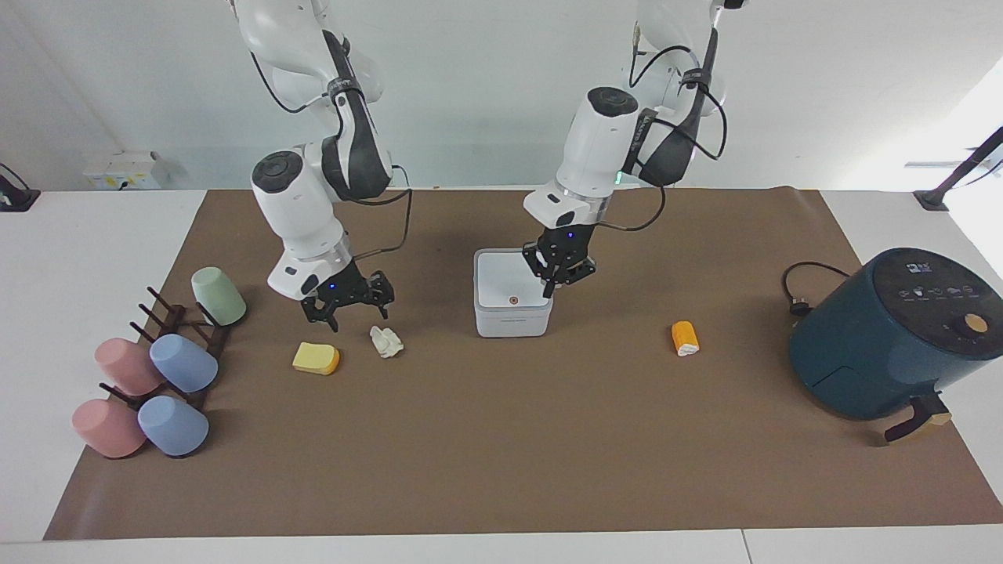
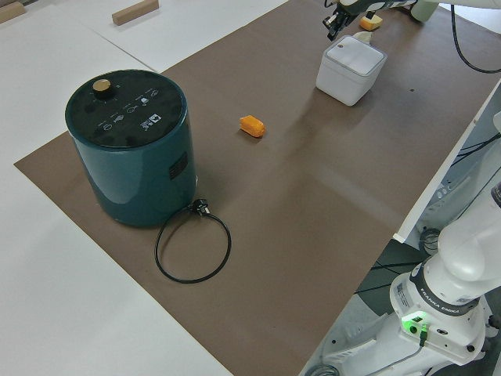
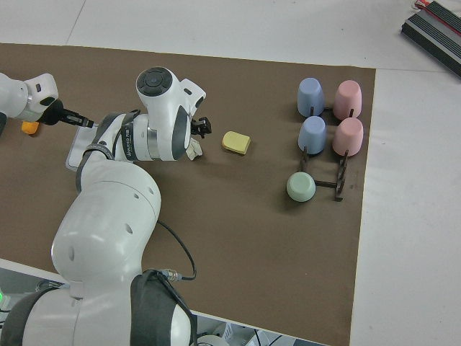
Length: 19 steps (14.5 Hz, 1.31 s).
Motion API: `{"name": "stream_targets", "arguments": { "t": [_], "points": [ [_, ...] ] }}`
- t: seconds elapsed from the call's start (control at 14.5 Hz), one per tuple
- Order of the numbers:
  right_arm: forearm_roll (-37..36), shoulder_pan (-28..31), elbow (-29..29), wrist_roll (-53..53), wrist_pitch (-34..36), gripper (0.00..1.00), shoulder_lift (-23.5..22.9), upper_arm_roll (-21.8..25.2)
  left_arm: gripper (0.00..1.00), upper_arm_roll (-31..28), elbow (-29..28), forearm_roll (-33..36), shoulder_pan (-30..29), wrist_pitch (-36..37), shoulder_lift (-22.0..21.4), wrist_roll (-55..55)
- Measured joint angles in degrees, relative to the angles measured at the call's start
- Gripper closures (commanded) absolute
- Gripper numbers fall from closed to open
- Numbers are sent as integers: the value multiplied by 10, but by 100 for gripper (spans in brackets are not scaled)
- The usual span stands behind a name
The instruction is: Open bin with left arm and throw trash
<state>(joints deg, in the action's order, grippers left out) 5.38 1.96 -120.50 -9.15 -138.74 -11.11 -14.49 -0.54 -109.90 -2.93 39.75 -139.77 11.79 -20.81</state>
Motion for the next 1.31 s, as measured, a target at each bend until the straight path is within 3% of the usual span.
{"name": "stream_targets", "arguments": {
  "t": [0.21, 0.34, 0.41, 0.55, 0.89, 1.31],
  "points": [
    [0, 0, -15, -17, -26, 23, -20, 0, 100, 0, -3, 0, 13, -13, 6, -7],
    [0, 0, -22, -19, -29, 38, -23, 0, 100, 0, -5, 0, 14, -15, 6, -8],
    [0, 0, -25, -23, -29, 52, -23, 0, 100, 0, -7, 0, 14, -19, 6, -8],
    [0, 0, -27, -24, -30, 96, -23, -1, 100, 0, -12, 0, 14, -24, 4, -8],
    [0, 0, -20, -24, -26, 100, -21, -2, 100, 0, -14, 0, 15, -13, -1, -8],
    [1, 3, 58, -23, 109, 100, 7, 3, 100, -10, -20, 0, 6, 212, -94, -7]
  ]
}}
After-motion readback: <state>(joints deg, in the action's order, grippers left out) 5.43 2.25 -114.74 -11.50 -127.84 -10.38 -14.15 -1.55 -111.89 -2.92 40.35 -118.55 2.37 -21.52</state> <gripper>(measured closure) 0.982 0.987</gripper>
